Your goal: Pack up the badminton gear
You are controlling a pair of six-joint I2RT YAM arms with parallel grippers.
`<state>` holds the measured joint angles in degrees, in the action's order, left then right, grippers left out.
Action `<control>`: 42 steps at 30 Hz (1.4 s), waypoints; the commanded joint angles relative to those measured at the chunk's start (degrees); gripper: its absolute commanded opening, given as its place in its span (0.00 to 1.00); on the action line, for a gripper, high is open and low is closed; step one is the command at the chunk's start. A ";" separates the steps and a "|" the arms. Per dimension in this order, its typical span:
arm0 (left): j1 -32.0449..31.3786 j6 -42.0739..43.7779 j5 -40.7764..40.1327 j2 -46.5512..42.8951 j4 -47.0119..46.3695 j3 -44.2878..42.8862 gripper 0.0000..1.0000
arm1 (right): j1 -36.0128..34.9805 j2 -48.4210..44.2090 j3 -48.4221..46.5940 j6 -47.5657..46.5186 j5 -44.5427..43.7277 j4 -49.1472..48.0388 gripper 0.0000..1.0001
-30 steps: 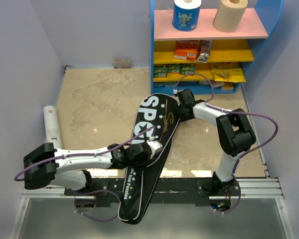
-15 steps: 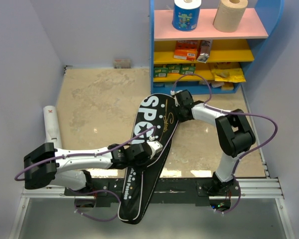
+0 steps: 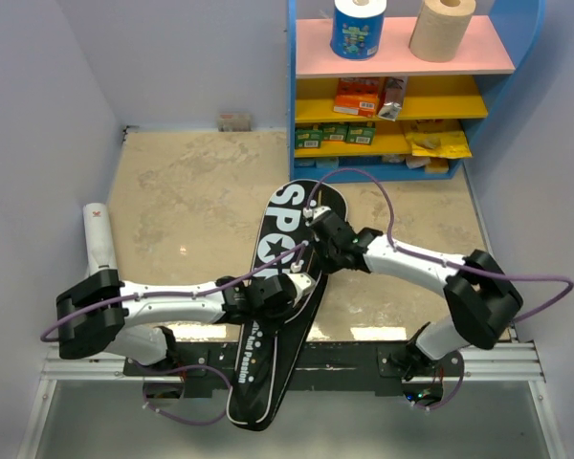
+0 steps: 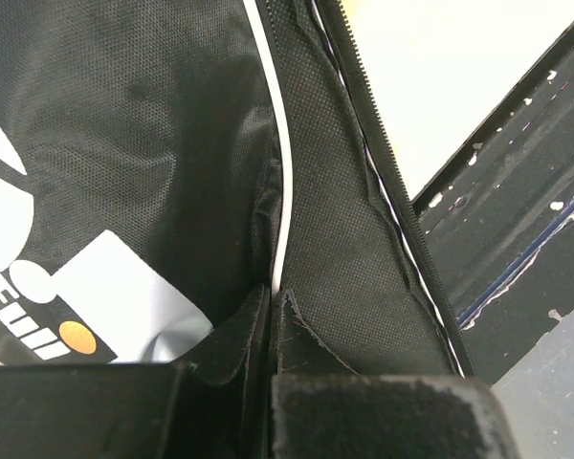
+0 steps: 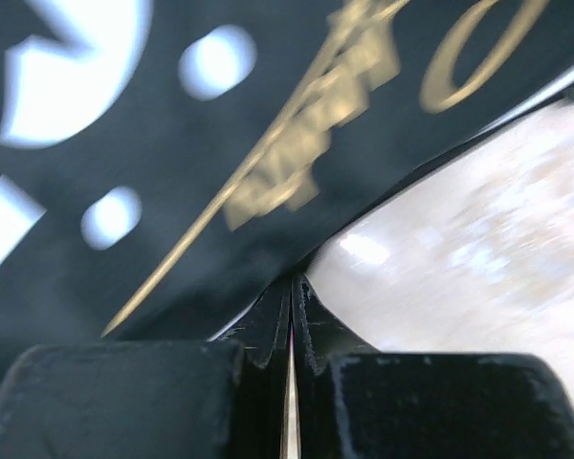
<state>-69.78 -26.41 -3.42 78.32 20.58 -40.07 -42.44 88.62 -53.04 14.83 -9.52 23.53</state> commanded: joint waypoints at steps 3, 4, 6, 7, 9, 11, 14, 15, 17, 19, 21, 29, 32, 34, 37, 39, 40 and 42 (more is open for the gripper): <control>3.42 2.68 -8.27 1.92 -3.35 -1.06 0.00 | -9.41 -10.82 6.62 13.81 -0.40 -0.42 0.00; 3.42 2.60 -8.44 1.83 -3.26 -1.15 0.00 | -10.20 -11.44 7.59 15.39 -0.85 0.46 0.00; 3.51 2.42 -8.88 1.22 -2.30 -1.50 0.00 | -10.21 -12.68 7.86 17.06 -4.86 2.47 0.00; 3.42 2.33 -8.88 0.87 -2.04 -1.41 0.00 | -10.21 -13.73 7.34 19.34 -7.16 5.62 0.00; 3.42 1.90 -8.62 -0.36 -1.68 -0.80 0.00 | -10.21 -15.22 6.46 21.11 -10.42 7.93 0.13; 3.42 1.54 -7.22 -1.06 -1.86 0.25 0.01 | -10.12 -17.77 5.14 21.91 -14.29 8.90 0.34; 3.25 1.28 -4.85 -1.94 -3.17 1.31 0.17 | -9.77 -18.40 1.37 20.77 -18.95 8.29 0.53; 3.07 1.36 -4.06 -2.90 -3.87 1.40 0.23 | -9.51 -17.70 -0.99 20.07 -19.57 8.20 0.54; 1.67 1.19 -2.47 -4.66 -4.40 0.97 0.36 | -7.23 -14.99 -3.55 18.05 -20.01 8.29 0.56; 0.96 0.58 -1.86 -8.70 -5.11 0.88 0.43 | -3.30 -13.22 -5.41 15.86 -19.58 6.37 0.58; 0.78 -1.00 -1.68 -13.52 -5.02 1.14 1.00 | 1.45 -10.75 -6.11 14.71 -16.24 4.52 0.59; 0.52 -12.33 -6.07 -23.74 -1.16 8.07 1.00 | 6.05 5.40 -14.54 11.10 -17.99 0.29 0.63; -0.27 -15.32 -5.54 -23.22 -0.98 11.06 1.00 | 7.98 10.69 -18.24 10.05 -17.12 -1.20 0.63; -0.88 -16.65 -5.89 -23.39 -0.89 12.99 1.00 | 10.87 12.62 -18.59 9.34 -13.53 -3.65 0.64; -1.06 -19.02 -6.86 -24.97 -0.45 15.02 1.00 | 14.48 13.60 -17.72 8.64 -12.89 -5.76 0.64; -1.06 -20.08 -7.56 -26.38 -0.19 15.73 1.00 | 17.11 13.34 -16.06 8.29 -12.98 -7.35 0.64; -1.06 -20.43 -7.65 -26.73 -0.10 16.34 1.00 | 18.17 13.25 -15.44 7.68 -12.37 -9.01 0.64; -1.06 -20.96 -8.18 -27.52 -0.01 17.04 1.00 | 20.54 13.68 -13.95 6.71 -8.08 -10.86 0.64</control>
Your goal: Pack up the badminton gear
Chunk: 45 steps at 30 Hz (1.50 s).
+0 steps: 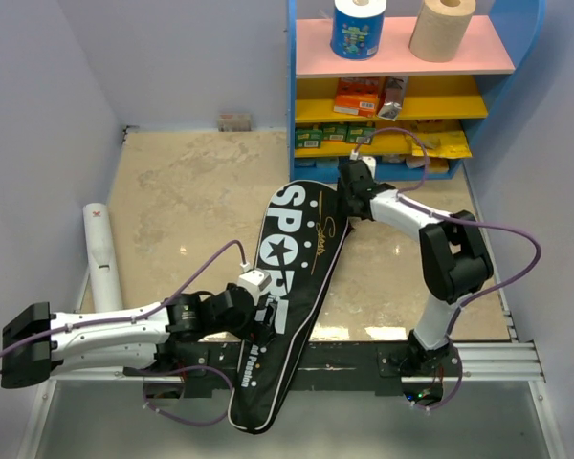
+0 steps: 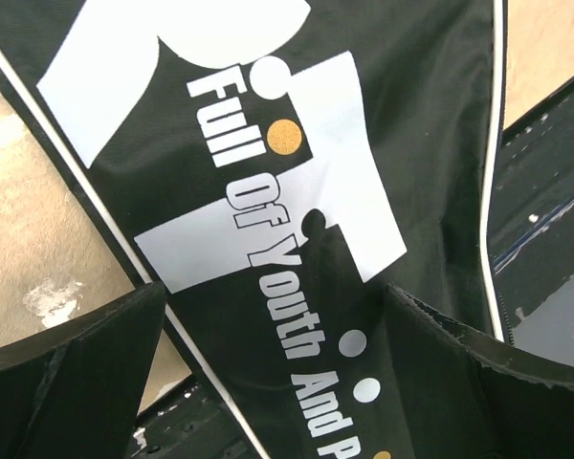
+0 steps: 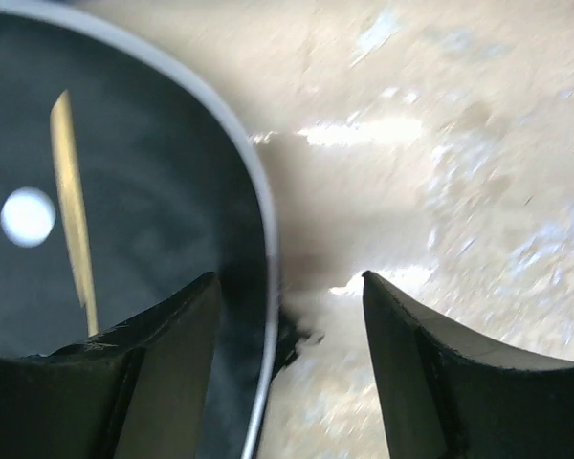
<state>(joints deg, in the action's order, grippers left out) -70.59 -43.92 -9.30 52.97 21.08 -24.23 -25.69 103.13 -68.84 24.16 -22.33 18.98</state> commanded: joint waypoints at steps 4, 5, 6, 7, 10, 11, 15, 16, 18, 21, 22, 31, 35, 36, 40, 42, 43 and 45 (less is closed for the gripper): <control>-0.25 -3.54 -2.39 -1.82 -1.13 1.55 1.00 | 5.30 1.63 2.92 -4.30 14.22 -10.36 0.63; -0.25 -3.45 -2.39 -1.64 -1.48 1.64 1.00 | 5.39 1.72 3.96 -4.39 17.72 -11.24 0.63; -0.25 -3.36 -2.39 -1.47 -1.66 1.73 1.00 | 5.65 1.46 4.67 -4.39 19.24 -13.68 0.63; -0.25 -3.19 -2.48 -1.38 -1.74 1.73 1.00 | 5.65 1.11 5.29 -4.21 20.82 -14.75 0.63; -0.25 -2.93 -2.30 -1.03 -2.18 2.17 1.00 | 6.36 0.75 6.70 -3.95 24.69 -16.96 0.63; -0.25 -3.01 -2.13 -0.85 -2.53 2.25 1.00 | 6.44 1.10 6.87 -3.95 25.48 -17.05 0.63; -0.25 -3.19 -1.95 -1.20 -2.62 2.87 1.00 | 6.62 3.30 7.49 -3.25 28.30 -17.48 0.58; -0.25 -3.27 -1.95 -1.55 -2.62 2.96 1.00 | 6.71 3.56 7.84 -2.98 28.65 -17.75 0.56; -0.25 -3.36 -2.12 -1.90 -2.27 2.87 1.00 | 6.97 4.00 8.72 -1.93 28.74 -18.02 0.42; -0.25 -3.36 -1.95 -2.17 -2.10 2.78 1.00 | 7.59 4.10 9.86 -0.09 27.78 -17.32 0.09; -0.25 -3.28 -1.95 -2.00 -2.01 2.78 1.00 | 7.67 3.49 10.21 0.27 26.73 -16.96 0.03; -0.25 -2.84 -2.39 -2.52 -1.31 1.38 1.00 | 12.59 -15.39 22.07 8.79 13.11 -13.28 0.00; -0.25 -1.87 -3.00 -2.61 -1.04 0.33 1.00 | 15.40 -28.40 27.43 14.23 3.54 -8.45 0.00; -0.25 -1.70 -3.00 -2.52 -1.13 0.06 1.00 | 16.19 -32.08 27.88 16.33 0.65 -5.83 0.00; -0.34 2.07 -0.64 -1.82 -3.23 -0.99 1.00 | 21.02 -35.72 28.85 19.43 -3.77 -1.67 0.00; -0.43 3.13 1.65 -2.08 -4.20 -1.00 1.00 | 24.45 -35.90 28.94 19.61 -4.91 -1.58 0.00; -0.43 4.01 2.35 -2.60 -5.25 -0.91 1.00 | 25.51 -35.20 28.68 19.69 -5.62 -1.49 0.00; -0.43 4.81 4.37 -3.57 -6.48 -0.30 1.00 | 30.34 -34.06 28.32 19.96 -5.10 -2.45 0.00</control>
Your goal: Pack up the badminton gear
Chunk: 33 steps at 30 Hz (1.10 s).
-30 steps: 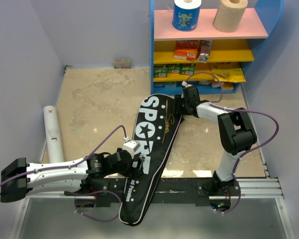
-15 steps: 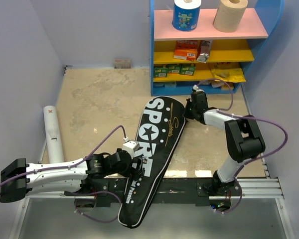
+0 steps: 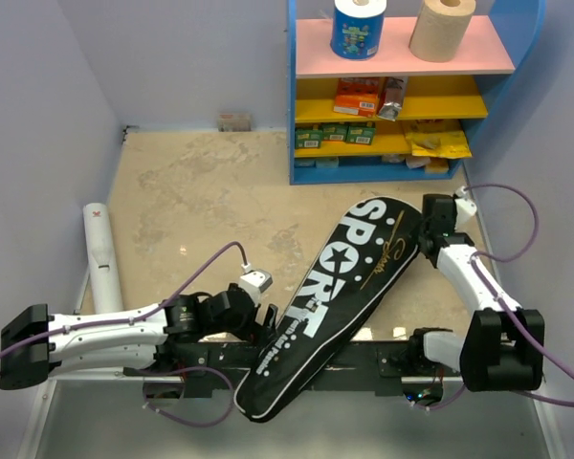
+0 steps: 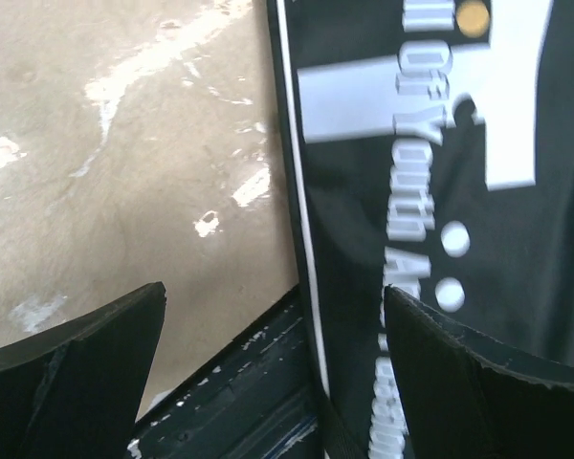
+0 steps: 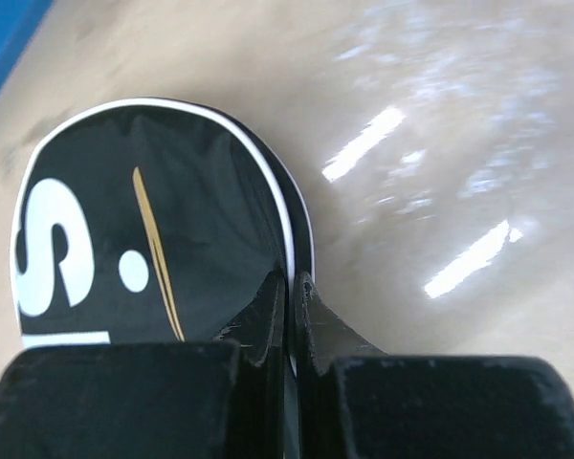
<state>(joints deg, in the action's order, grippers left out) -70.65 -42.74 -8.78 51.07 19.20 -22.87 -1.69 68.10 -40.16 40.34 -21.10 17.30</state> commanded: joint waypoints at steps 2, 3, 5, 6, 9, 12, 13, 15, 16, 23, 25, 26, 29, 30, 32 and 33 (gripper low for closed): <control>-0.36 5.38 7.52 -2.64 -6.71 -1.30 1.00 | 9.06 3.96 -1.32 4.57 -4.83 -1.39 0.00; -0.36 6.26 9.72 -2.82 -7.94 -1.30 1.00 | 9.42 4.93 -1.76 4.84 -4.48 -1.39 0.00; -0.89 8.02 14.72 -2.90 -11.72 -1.21 1.00 | 9.69 8.27 -3.16 5.19 -3.60 -1.65 0.00; -1.24 8.46 15.71 -2.64 -12.77 -1.38 1.00 | 9.69 9.15 -3.60 5.28 -3.25 -2.00 0.00; -3.61 10.92 15.90 0.77 -14.19 -2.87 1.00 | 9.69 11.70 -5.27 5.01 -2.63 -2.53 0.00; -7.21 12.24 12.13 6.12 -13.23 -5.51 1.00 | 9.69 12.50 -5.80 4.40 -2.10 -3.23 0.00; -7.91 12.24 11.51 7.54 -13.57 -6.04 1.00 | 9.69 12.50 -5.63 4.23 -1.93 -3.41 0.00; -9.76 12.33 11.59 11.92 -15.15 -6.66 1.00 | 9.69 12.59 -5.19 4.05 -1.40 -4.20 0.00; -10.46 11.98 11.76 13.17 -17.16 -6.74 1.00 | 9.69 12.76 -4.49 3.87 -1.40 -4.55 0.00; -12.49 10.84 13.70 19.24 -26.40 -6.57 0.53 | 9.78 12.68 -0.80 2.47 -1.40 -7.72 0.00; -12.49 10.84 14.57 21.08 -28.24 -6.57 0.42 | 9.69 12.68 0.17 2.38 -1.22 -8.42 0.00; -12.67 10.58 16.06 21.61 -29.21 -6.31 0.31 | 9.69 12.68 0.26 2.20 -1.22 -8.68 0.00; -12.76 9.43 16.95 23.55 -32.12 -5.78 0.22 | 9.69 13.03 0.70 2.03 -0.61 -9.21 0.00; -12.76 9.17 16.51 24.42 -32.56 -5.61 0.22 | 9.78 13.03 0.79 2.03 -0.43 -9.47 0.00; -12.67 8.73 14.68 25.30 -32.12 -5.25 0.21 | 9.69 13.03 1.05 2.20 0.01 -9.65 0.00; -12.67 8.21 13.53 26.70 -30.56 -5.25 0.21 | 9.69 13.03 1.05 2.20 0.18 -9.74 0.00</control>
<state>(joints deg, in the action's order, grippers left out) -82.98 -32.67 6.35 75.20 -9.34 -28.51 8.16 81.28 -39.97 42.02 -21.78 9.63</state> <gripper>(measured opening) 0.218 0.025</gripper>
